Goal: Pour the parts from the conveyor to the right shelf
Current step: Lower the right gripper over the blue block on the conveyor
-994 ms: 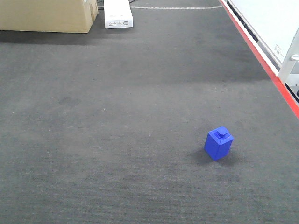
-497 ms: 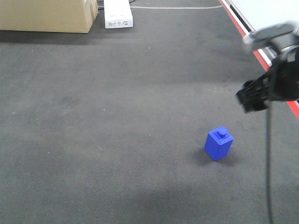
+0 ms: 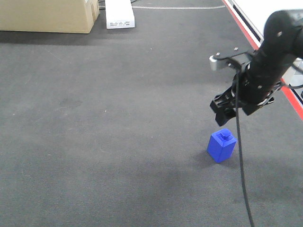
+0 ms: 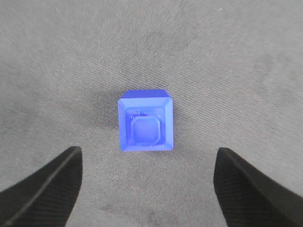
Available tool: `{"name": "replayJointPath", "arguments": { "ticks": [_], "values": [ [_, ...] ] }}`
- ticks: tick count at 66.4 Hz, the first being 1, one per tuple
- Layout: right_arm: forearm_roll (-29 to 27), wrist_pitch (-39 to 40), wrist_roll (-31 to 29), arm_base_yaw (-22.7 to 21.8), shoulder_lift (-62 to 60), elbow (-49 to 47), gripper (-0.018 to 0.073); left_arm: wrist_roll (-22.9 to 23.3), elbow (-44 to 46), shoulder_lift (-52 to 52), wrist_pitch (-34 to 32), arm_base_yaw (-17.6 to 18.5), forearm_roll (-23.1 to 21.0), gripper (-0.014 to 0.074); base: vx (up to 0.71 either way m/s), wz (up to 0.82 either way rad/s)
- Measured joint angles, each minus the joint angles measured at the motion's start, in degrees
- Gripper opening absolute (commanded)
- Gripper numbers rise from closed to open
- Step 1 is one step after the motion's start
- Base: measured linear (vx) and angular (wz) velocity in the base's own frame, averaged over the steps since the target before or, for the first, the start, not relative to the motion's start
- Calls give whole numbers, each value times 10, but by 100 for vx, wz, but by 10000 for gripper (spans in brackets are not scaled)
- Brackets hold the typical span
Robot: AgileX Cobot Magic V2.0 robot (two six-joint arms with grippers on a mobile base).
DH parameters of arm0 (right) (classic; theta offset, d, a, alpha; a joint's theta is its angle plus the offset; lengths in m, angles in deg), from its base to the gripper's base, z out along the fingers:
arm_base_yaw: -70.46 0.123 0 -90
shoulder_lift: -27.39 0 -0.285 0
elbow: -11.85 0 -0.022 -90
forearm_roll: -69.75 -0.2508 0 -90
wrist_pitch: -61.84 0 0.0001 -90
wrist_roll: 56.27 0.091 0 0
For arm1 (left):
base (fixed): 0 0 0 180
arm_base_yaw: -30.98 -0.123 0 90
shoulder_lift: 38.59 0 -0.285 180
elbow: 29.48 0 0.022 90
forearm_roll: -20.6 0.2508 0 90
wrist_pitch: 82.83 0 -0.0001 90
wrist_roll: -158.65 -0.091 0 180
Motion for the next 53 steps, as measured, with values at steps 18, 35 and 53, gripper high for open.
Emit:
{"name": "replayJointPath", "arguments": {
  "ticks": [18, 35, 53],
  "values": [
    [-9, 1, -23, 0, 40, 0, 543, 0, 0, 0, 0, 0, 0, -6, 0, 0],
    [-11, 2, -25, 0, 71, 0, 543, 0, 0, 0, 0, 0, 0, -6, 0, 0],
    [-17, 5, -42, 0, 105, -2, 543, 0, 0, 0, 0, 0, 0, -6, 0, 0]
  ]
}}
